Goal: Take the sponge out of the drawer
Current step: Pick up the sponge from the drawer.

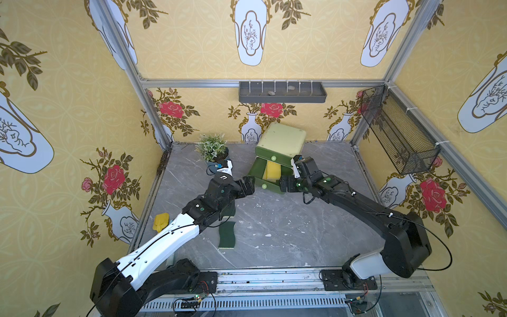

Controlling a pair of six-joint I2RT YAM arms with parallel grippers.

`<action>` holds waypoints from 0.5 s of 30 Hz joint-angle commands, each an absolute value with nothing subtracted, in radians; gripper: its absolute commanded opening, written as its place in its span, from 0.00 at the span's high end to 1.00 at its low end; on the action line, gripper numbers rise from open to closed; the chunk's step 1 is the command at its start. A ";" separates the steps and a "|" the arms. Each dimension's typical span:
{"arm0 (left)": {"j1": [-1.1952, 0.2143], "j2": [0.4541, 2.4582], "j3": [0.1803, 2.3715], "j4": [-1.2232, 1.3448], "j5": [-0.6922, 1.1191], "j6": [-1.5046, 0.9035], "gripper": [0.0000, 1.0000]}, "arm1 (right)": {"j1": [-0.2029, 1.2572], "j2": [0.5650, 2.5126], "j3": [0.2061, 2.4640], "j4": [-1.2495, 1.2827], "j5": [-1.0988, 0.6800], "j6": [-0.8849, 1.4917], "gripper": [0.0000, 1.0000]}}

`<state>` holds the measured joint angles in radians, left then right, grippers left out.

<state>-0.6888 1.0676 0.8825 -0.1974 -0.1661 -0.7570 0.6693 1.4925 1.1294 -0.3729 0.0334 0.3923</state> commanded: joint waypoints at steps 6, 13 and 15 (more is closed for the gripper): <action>-0.693 0.969 1.026 -0.572 -0.269 -0.566 0.00 | 0.730 1.600 1.210 -0.339 0.190 0.440 0.03; -0.692 0.945 1.114 -0.660 -0.260 -0.395 0.00 | 0.764 1.663 1.266 -0.310 0.245 0.455 0.03; -0.692 0.939 1.108 -0.648 -0.276 -0.348 0.00 | 0.768 1.677 1.282 -0.308 0.258 0.468 0.02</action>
